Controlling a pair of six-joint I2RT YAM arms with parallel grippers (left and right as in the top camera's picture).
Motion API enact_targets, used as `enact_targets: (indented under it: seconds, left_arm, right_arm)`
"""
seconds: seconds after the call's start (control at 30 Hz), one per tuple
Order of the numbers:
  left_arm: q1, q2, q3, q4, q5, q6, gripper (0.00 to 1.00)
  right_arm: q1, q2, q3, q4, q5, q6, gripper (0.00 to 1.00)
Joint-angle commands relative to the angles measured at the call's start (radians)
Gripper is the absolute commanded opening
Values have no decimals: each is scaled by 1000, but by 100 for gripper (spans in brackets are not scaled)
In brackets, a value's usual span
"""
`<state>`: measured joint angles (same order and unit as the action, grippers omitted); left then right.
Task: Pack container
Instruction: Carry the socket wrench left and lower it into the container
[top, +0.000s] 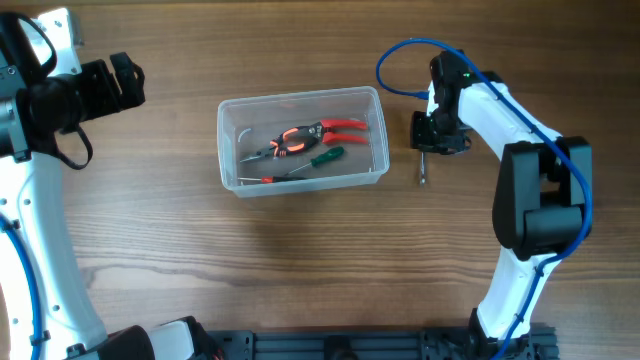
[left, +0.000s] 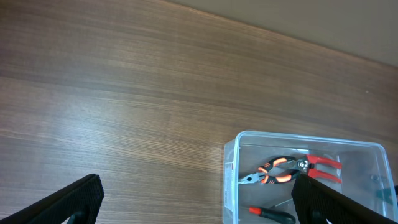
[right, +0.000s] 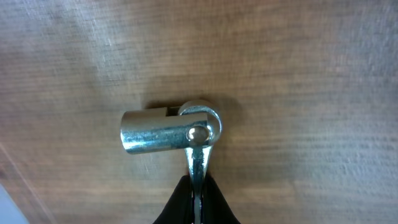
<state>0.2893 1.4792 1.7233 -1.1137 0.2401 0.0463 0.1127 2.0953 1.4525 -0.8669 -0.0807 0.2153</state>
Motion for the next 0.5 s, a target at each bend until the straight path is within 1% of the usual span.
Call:
enact_targets:
  seconds: [0.0, 0.13, 0.23, 0.3, 0.33, 0.4, 0.47]
  left_arm:
    - [6, 6, 5, 3, 1, -2, 100]
    - [6, 6, 5, 2, 1, -2, 100]
    - [6, 6, 5, 2, 1, -2, 100]
    - [6, 6, 5, 2, 1, -2, 100]
    - [6, 6, 5, 3, 2, -2, 100]
    - [6, 6, 5, 2, 1, -2, 100]
    - [6, 6, 5, 2, 1, -2, 100]
  right_arm:
    - [-25, -81, 162, -76, 32, -58, 4]
    - [-8, -236, 349, -118, -1, -94, 4]
    - [48, -356, 454, -83, -88, -140, 4]
    - [102, -411, 480, -49, -114, -187, 4]
    - [138, -437, 481, -26, -121, -220, 4]
    - [231, -473, 481, 4, -146, -334, 4]
    - [324, -476, 481, -1, -191, -481, 4]
